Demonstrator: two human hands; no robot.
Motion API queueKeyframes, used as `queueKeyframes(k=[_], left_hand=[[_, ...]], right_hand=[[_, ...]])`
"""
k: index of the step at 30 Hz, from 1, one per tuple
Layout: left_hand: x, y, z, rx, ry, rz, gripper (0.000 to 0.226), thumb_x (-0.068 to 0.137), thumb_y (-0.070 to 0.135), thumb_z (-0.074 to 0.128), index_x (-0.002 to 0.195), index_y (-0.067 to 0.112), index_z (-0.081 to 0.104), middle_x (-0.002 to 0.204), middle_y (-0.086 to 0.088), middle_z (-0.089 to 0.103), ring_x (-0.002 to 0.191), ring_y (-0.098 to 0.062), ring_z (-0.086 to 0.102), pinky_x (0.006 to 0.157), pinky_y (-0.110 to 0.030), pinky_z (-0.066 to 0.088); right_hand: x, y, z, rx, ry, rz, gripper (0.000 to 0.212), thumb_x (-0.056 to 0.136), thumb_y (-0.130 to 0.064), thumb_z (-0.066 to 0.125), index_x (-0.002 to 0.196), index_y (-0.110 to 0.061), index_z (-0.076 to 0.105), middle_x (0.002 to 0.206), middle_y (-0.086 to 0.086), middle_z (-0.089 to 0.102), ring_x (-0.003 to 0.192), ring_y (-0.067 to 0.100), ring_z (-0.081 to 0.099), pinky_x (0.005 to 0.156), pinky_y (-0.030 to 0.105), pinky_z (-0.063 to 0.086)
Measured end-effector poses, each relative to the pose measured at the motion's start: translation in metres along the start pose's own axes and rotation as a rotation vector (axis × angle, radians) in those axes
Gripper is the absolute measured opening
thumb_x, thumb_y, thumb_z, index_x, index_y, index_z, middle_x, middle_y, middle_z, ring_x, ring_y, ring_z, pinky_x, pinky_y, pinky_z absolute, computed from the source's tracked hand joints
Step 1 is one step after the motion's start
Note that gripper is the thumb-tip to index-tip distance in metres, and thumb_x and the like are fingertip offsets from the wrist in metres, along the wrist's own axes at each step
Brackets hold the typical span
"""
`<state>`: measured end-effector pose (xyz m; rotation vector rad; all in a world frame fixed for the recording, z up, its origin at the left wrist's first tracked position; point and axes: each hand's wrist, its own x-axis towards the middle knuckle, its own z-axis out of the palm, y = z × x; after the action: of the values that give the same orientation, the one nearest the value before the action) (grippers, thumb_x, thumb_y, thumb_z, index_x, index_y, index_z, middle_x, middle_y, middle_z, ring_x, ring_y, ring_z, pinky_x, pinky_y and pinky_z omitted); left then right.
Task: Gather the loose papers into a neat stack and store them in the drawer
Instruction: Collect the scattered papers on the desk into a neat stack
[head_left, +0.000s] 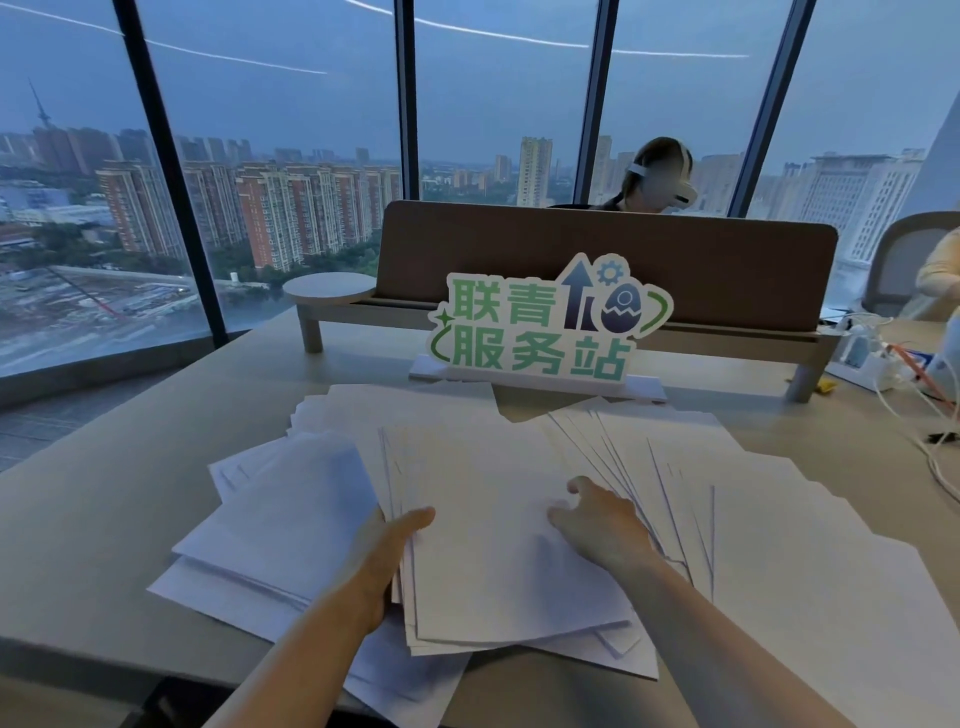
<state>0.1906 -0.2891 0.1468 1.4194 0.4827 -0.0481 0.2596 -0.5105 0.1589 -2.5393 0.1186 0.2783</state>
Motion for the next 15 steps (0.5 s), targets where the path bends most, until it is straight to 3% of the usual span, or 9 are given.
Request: queueKeyframes(k=[6,10,12,15], left_hand=[[0.005,-0.005,0.001,0.095,0.006,-0.034,0.048,0.075,0.004,0.073,0.120,0.010,0.057,0.107,-0.022,0.068,0.096,-0.040,0.066,0.084,-0.052,0.055],[0.009,-0.011,-0.002,0.107,0.008,-0.018,0.040,0.084,-0.006,0.063,0.122,0.004,0.054,0.108,-0.024,0.065,0.096,-0.039,0.064,0.089,-0.053,0.052],[0.007,-0.011,-0.002,0.103,0.013,0.015,0.038,0.086,-0.007,0.061,0.120,0.008,0.054,0.105,-0.022,0.064,0.092,-0.036,0.062,0.086,-0.048,0.050],[0.006,-0.011,-0.003,0.092,0.032,0.050,0.040,0.086,-0.005,0.062,0.121,0.013,0.052,0.107,-0.017,0.062,0.090,-0.032,0.058,0.085,-0.044,0.045]], right_hand=[[-0.003,0.001,0.001,0.204,-0.040,-0.090,0.044,0.093,-0.034,0.054,0.135,-0.024,0.049,0.141,0.005,0.050,0.117,0.022,0.051,0.091,0.030,0.039],[-0.008,0.006,-0.002,0.225,0.007,-0.125,0.042,0.094,-0.031,0.053,0.135,-0.023,0.050,0.140,0.003,0.051,0.117,0.021,0.053,0.091,0.029,0.040],[-0.010,0.013,-0.009,0.198,0.080,-0.117,0.042,0.093,-0.031,0.053,0.135,-0.025,0.049,0.138,0.002,0.053,0.113,0.020,0.054,0.089,0.031,0.043],[-0.013,0.030,-0.027,0.009,0.157,-0.044,0.050,0.091,-0.034,0.051,0.139,-0.025,0.043,0.138,0.002,0.050,0.125,0.027,0.043,0.093,0.038,0.043]])
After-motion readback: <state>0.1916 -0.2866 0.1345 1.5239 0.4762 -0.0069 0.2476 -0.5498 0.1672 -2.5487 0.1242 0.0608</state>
